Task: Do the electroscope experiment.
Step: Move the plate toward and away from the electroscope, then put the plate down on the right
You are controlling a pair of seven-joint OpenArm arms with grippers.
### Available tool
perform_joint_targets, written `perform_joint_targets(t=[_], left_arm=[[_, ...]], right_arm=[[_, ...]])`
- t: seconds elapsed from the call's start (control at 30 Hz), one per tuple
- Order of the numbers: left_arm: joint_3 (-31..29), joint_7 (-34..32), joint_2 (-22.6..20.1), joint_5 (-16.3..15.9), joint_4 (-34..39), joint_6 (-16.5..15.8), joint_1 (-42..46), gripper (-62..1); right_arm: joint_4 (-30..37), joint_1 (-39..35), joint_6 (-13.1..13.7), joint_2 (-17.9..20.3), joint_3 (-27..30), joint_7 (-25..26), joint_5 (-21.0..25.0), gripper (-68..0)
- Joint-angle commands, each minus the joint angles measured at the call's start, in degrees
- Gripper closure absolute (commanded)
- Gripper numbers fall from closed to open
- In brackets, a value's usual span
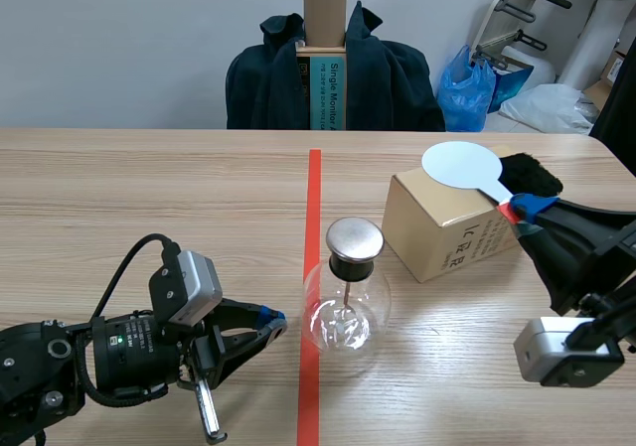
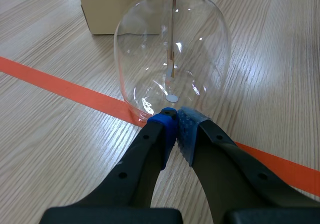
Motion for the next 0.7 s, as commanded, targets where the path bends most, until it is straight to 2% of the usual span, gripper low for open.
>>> perform_joint_targets(t=[0.0, 0.17, 0.33, 0.4, 0.47, 0.57, 0.63, 0.67], left_arm=[[0.1, -1.0, -0.1, -0.8, 1.4, -0.1, -0.3, -2.5], [0.1, -1.2, -2.6, -1.2, 3.6, -0.1, 0.2, -2.5], [-0.8, -1.1, -9.2, -3.6, 11.8, -0.1, 3.8, -4.1], [-1.8, -1.2, -12.5, -5.2, 15.5, -0.1, 6.2, -12.2], [-3.1, -1.2, -15.9, -6.2, 19.0, -0.1, 8.9, -27.4], [-5.6, -1.2, -20.3, -9.5, 23.3, -0.1, 13.4, -51.0], [-7.6, -1.2, -22.8, -12.3, 25.7, -0.1, 16.7, -60.5], [-8.8, -1.2, -23.8, -13.5, 26.8, -0.1, 18.4, -62.3]], right_arm=[[-0.6, 0.9, 0.7, 1.2, 0.3, 0.0, 0.6, -0.7], [-6.7, 4.6, 0.7, 2.2, -2.5, 0.0, 0.6, -0.8], [-11.5, 9.9, 0.7, 2.2, -5.6, -0.9, 0.6, -0.9], [-13.4, 12.0, 0.7, 2.2, -6.6, -1.5, 0.6, -0.9], [-15.5, 14.0, 0.8, 2.2, -7.6, -1.8, 0.6, -0.9], [-18.4, 16.3, 1.2, 2.2, -9.1, -2.1, 0.6, -0.9], [-19.7, 17.3, 1.9, 2.2, -9.7, -2.3, 0.6, -0.9], [-20.0, 17.7, 2.1, 2.2, -10.0, -2.6, 0.6, -0.9]])
